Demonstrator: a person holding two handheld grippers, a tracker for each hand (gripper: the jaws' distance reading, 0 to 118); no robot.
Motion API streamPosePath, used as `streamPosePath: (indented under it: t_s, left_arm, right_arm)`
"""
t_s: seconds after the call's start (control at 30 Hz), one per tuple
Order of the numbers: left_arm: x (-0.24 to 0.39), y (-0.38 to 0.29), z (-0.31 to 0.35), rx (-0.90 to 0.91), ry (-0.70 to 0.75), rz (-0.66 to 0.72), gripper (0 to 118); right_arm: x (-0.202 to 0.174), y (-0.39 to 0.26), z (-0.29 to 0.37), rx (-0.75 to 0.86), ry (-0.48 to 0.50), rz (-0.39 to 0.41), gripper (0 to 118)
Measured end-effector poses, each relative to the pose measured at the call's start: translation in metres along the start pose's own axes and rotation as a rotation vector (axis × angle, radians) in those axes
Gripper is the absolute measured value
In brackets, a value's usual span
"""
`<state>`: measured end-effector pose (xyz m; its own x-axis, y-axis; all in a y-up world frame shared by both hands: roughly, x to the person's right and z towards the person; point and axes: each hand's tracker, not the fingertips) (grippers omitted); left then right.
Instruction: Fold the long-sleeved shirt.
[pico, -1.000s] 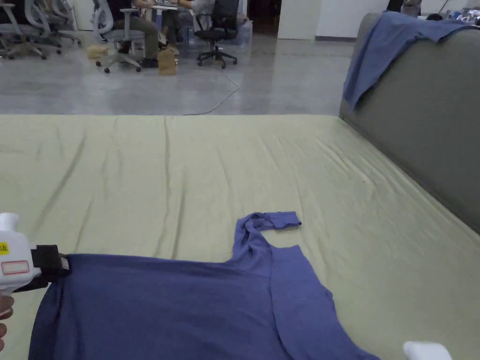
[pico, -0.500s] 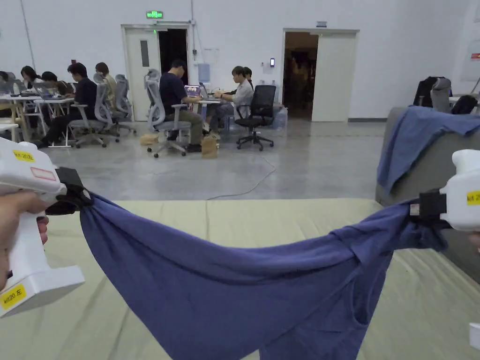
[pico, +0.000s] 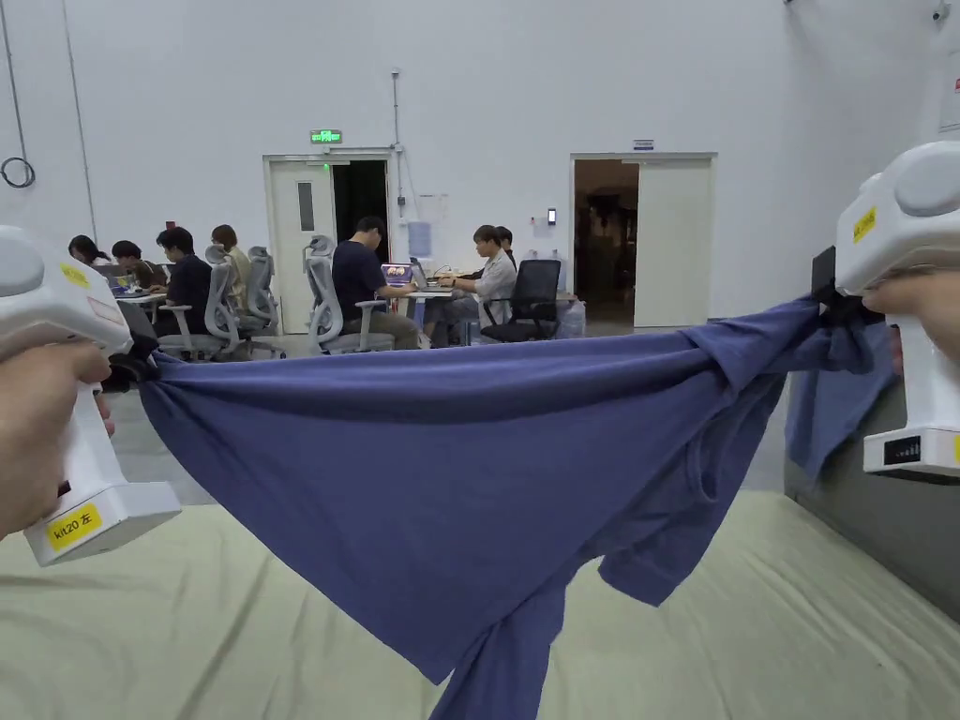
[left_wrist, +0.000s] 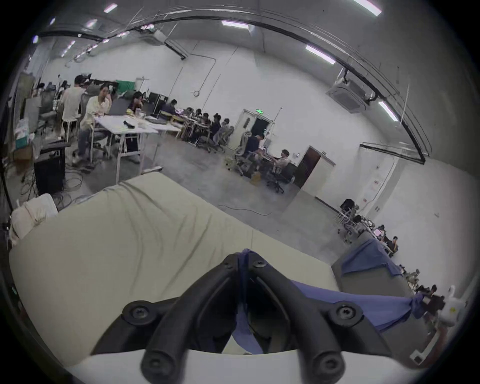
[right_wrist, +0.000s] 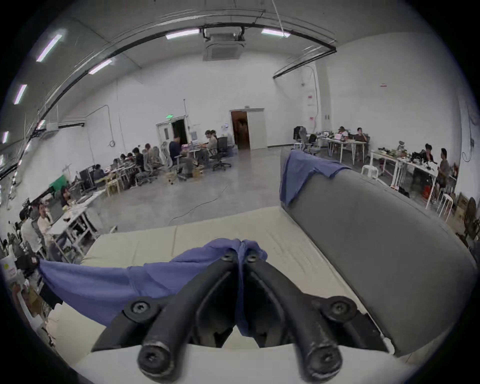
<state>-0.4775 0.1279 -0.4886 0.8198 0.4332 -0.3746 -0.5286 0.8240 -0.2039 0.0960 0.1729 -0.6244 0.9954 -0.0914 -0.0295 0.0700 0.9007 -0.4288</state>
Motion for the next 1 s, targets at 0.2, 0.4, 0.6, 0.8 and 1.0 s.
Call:
streamPosePath:
  t_s: [0.2, 0.4, 0.6, 0.8, 1.0]
  left_arm:
    - [-0.009, -0.043, -0.039, -0.050, 0.027, -0.103, 1]
    - [-0.065, -0.150, -0.091, -0.248, 0.082, -0.119, 1]
    - [-0.123, -0.270, -0.102, -0.462, 0.196, -0.199, 2]
    - [-0.168, -0.329, -0.063, -0.569, 0.157, -0.215, 1]
    - [-0.201, -0.353, 0.012, -0.591, 0.097, -0.233, 1]
  right_arm:
    - [-0.008, -0.046, -0.057, -0.058, -0.027, 0.083, 0]
    - [0.013, -0.167, -0.122, -0.265, -0.019, 0.087, 0]
    - [0.047, -0.316, -0.145, -0.461, -0.071, 0.115, 0]
    - [0.075, -0.414, -0.097, -0.540, -0.062, 0.148, 0]
    - [0.098, -0.490, -0.001, -0.567, -0.027, 0.231, 0]
